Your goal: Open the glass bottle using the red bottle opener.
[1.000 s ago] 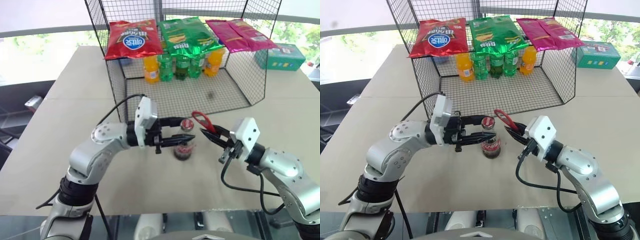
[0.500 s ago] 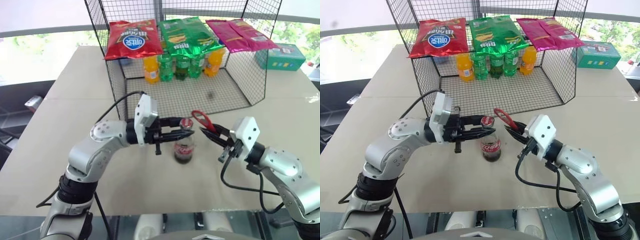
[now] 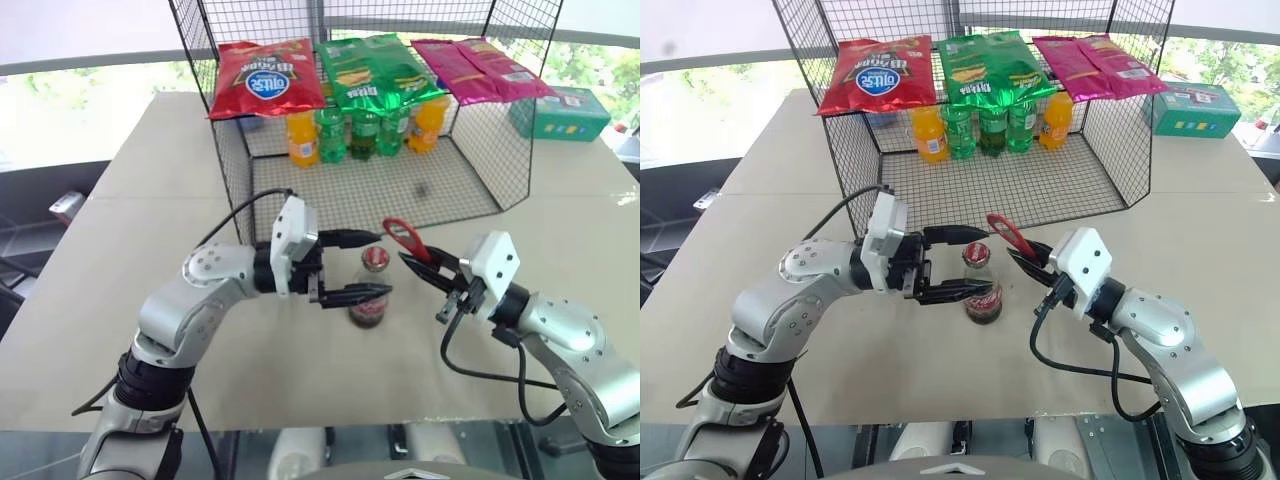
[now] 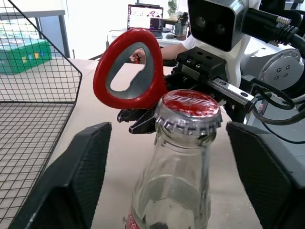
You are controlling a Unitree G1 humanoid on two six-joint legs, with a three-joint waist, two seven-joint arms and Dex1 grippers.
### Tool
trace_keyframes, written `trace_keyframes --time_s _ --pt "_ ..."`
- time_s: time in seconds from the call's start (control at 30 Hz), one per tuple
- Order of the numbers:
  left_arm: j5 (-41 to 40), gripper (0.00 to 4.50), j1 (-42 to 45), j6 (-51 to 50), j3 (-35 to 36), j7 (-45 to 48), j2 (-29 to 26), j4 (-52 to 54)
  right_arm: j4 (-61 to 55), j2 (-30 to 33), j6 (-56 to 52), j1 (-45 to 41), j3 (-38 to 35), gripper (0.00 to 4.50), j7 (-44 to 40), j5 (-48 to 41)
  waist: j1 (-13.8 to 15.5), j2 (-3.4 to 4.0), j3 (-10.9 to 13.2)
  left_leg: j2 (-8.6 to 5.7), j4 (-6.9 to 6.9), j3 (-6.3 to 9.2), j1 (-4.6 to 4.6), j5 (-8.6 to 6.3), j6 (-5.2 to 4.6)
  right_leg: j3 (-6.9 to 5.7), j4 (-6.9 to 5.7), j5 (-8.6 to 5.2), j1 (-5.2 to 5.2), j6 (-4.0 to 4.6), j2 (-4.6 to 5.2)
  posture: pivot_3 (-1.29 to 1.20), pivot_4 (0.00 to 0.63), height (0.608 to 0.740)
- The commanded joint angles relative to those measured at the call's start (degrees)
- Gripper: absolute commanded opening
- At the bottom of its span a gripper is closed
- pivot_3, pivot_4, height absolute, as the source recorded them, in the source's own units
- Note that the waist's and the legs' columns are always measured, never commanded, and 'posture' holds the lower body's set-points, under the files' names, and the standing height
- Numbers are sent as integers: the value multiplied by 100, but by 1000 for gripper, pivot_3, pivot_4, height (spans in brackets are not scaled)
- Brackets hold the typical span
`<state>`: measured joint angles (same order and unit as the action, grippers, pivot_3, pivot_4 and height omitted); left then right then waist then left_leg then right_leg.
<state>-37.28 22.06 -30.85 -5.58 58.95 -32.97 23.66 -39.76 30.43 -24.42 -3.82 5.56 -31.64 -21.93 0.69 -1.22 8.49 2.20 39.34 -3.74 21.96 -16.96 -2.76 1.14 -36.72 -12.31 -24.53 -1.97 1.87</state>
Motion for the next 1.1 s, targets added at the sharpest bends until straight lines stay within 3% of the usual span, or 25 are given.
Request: trace_keyframes --time_s 0.03,0.27,0.53,0.63,0.9,1.1 --pt "-29 4047 -19 90 34 79 -36 97 -187 -21 52 -45 -130 0 21 -33 0 0 0 0 0 0 0 0 0 0 0 0 0 0 0 0 150 740" --pt "22 1155 -110 122 -9 156 -57 55 -193 -10 89 -36 -140 0 8 -25 0 1 -1 0 0 0 0 0 0 0 0 0 0 0 0 0 150 740" --pt "19 1104 -100 152 -19 218 -62 13 -177 20 379 -64 -138 0 1 254 0 1 -1 0 0 -2 0 0 0 0 1 0 0 0 1 0 150 740" --pt "14 1103 -86 160 -21 251 -63 -7 -110 81 813 -124 -15 0 36 782 0 1 -1 0 0 -2 -1 0 0 0 1 0 0 0 0 0 150 740" --pt "3 1102 2 158 5 333 -60 -117 806 406 3490 -59 717 0 278 3174 -2 1 -1 0 0 -4 -1 2 4 0 1 -2 0 0 0 0 150 740" --pt "-23 1101 2 77 59 342 -90 -95 1241 233 4663 221 845 0 686 3759 -3 0 -2 0 0 -19 -5 12 20 11 2 -2 -1 -1 1 0 150 740"
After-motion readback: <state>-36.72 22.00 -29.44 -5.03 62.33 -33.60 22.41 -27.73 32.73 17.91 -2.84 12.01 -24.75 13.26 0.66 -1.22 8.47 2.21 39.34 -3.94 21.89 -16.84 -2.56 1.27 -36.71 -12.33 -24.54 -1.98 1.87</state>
